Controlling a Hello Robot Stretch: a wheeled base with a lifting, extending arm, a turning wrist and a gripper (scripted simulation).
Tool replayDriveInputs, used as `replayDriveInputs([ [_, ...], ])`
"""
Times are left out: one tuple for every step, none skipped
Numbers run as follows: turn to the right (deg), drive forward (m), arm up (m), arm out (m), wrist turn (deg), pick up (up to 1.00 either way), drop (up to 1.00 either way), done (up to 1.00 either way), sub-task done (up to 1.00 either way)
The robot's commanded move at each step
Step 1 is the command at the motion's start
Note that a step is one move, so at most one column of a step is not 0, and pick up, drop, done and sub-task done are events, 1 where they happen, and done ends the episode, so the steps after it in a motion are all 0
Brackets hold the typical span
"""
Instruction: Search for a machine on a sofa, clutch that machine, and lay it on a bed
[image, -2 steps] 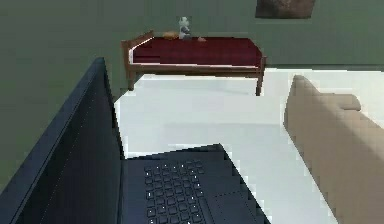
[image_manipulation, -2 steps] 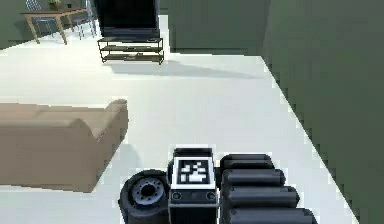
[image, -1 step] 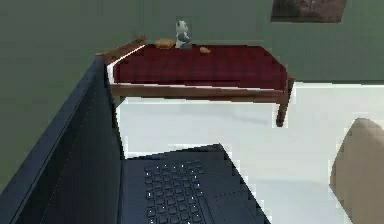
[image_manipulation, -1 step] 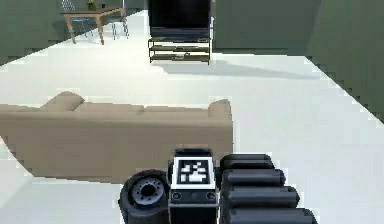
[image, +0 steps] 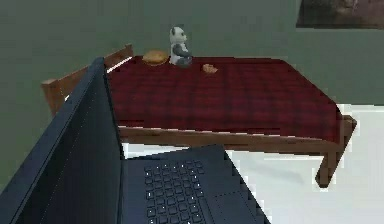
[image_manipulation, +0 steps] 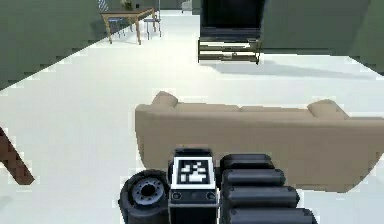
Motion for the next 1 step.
replayDriveInputs([
  [-3.0, 0.00, 0.00, 0.00, 0.0, 0.00, 0.00, 0.00, 0.00],
])
